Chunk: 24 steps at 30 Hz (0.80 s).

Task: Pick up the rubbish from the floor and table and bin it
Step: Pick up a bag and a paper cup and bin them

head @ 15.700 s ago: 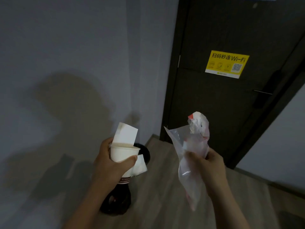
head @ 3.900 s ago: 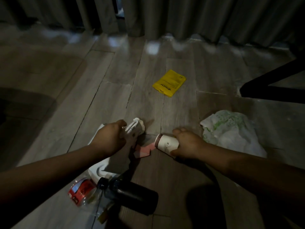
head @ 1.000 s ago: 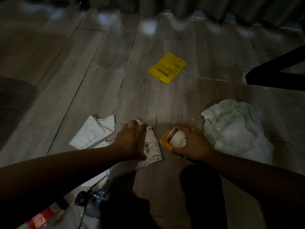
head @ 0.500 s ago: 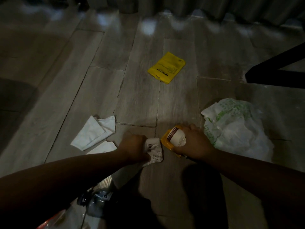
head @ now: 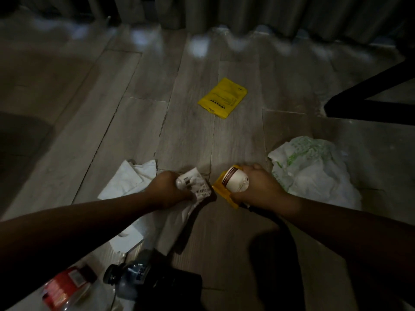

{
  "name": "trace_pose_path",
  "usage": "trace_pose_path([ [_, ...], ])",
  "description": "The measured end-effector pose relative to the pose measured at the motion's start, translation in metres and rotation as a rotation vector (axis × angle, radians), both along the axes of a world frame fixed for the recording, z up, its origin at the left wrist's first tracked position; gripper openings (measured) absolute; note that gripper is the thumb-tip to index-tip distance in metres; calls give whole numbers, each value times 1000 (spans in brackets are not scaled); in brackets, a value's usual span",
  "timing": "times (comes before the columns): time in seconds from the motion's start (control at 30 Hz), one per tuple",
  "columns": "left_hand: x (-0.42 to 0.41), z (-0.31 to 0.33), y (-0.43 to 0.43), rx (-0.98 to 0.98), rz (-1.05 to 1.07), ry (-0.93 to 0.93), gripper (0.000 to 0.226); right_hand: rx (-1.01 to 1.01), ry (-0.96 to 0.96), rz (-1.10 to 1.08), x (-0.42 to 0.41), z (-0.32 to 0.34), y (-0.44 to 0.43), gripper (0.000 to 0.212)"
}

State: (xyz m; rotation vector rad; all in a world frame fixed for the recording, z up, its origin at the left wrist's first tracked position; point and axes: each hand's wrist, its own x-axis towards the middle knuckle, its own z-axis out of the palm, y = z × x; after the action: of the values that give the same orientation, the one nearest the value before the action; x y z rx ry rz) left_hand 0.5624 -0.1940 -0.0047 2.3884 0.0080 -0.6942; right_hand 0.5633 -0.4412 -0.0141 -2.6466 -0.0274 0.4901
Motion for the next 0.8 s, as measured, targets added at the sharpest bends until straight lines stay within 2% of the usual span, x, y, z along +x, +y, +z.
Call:
trace_pose_path([
  [0.1, 0, 16, 6, -101, 99, -55, 14, 50, -41, -29, 3, 21, 1, 87],
  [0.23, 6, 44, 10, -209, 208, -105, 15, 97, -78, -90, 7, 49, -5, 83],
  [0.43, 39, 92, 8, -341, 319, -57, 10, 195, -154, -177, 29, 92, -16, 84],
  [0.57, 60, 130, -2, -426, 397, -94, 6, 258, -191, -255, 36, 126, -21, 82],
  [0.73, 78, 237, -9, -425, 464, -142, 6, 323, -126, -351, 41, 218, -23, 67],
  [0.8, 77, 295, -12, -428, 460, -136, 11, 327, -121, -394, 39, 271, -22, 70],
])
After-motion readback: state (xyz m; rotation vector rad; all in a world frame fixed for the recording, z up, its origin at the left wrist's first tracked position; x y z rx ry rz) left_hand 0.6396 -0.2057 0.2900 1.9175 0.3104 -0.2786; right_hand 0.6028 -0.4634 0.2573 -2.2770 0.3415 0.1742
